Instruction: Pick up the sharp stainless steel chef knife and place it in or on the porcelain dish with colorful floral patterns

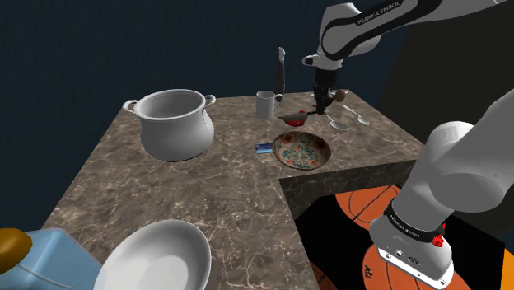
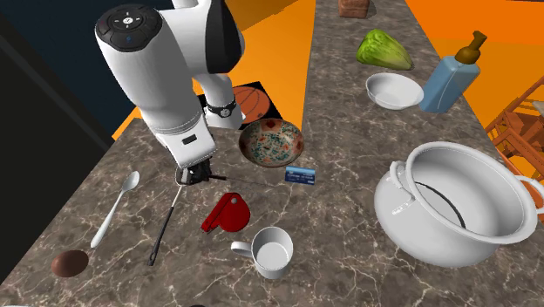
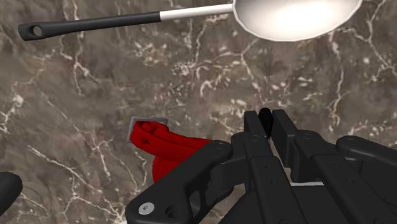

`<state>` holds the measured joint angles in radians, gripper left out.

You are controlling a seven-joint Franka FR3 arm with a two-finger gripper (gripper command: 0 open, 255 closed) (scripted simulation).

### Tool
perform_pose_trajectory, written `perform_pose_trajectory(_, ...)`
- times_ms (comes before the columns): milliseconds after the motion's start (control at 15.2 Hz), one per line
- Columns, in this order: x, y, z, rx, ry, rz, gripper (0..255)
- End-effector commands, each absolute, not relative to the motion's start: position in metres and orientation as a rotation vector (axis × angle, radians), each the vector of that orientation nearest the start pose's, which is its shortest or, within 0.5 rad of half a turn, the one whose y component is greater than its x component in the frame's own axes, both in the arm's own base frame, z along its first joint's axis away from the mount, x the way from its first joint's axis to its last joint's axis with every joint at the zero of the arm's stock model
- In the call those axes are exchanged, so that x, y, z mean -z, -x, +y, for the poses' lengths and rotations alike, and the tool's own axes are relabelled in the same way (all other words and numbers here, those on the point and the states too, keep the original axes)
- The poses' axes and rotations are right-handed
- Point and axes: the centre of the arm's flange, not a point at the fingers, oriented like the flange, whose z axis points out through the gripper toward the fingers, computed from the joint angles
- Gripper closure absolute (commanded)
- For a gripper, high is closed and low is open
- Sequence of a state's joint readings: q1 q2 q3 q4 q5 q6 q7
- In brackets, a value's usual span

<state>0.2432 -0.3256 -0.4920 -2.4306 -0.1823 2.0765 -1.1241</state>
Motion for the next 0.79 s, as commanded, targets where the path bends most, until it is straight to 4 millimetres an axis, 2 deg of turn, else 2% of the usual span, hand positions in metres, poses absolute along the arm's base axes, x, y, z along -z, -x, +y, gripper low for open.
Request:
perform_pose_trajectory(0,-0.418,-0.423,-0.119,-0.075,2.731,-1.484,255)
perform_pose_trajectory(726,-0.472,-0.423,-0.119,-0.075,2.731,-1.484,255)
